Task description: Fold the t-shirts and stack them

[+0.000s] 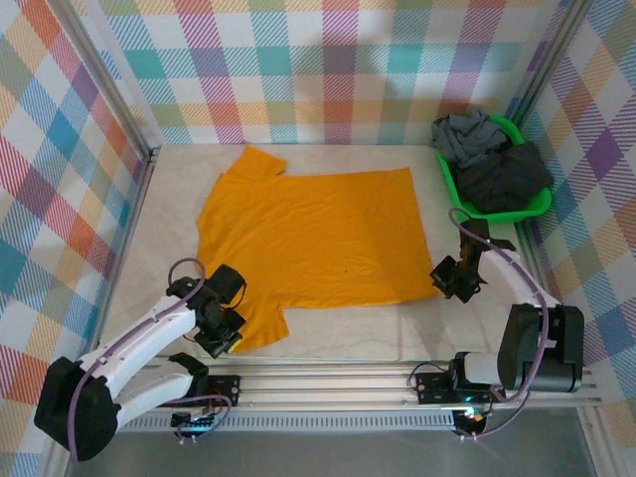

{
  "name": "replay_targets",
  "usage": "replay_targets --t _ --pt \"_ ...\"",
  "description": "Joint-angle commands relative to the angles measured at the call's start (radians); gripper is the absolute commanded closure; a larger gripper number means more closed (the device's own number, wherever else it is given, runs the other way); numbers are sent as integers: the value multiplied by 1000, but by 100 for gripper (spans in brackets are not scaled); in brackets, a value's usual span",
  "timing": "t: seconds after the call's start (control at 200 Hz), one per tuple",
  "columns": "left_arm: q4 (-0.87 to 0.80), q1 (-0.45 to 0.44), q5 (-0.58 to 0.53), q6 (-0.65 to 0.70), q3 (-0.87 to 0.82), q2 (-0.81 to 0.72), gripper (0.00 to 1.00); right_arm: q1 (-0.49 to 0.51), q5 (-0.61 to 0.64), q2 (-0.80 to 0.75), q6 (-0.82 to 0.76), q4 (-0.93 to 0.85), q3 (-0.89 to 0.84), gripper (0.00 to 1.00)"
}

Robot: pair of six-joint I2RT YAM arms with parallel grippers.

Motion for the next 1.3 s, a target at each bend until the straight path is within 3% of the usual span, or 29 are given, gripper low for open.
replay_targets --t 0.0,0.115,0.355,0.635,0.9,1.295 --pt "-39 -15 -71 10 107 -35 100 23 6 -41 13 -92 11 100" --pt "5 14 -130 39 233 38 100 29 -7 1 9 -86 68 100" --pt "187 198 -85 162 518 344 100 28 -51 216 -4 -87 286 100" --pt "215 338 -81 303 848 654 100 26 -35 439 23 -85 521 100" --pt "217 383 -76 358 1015 809 100 27 -42 570 35 -92 662 100" --pt "198 407 -89 402 1092 895 100 30 -51 650 37 -94 748 100"
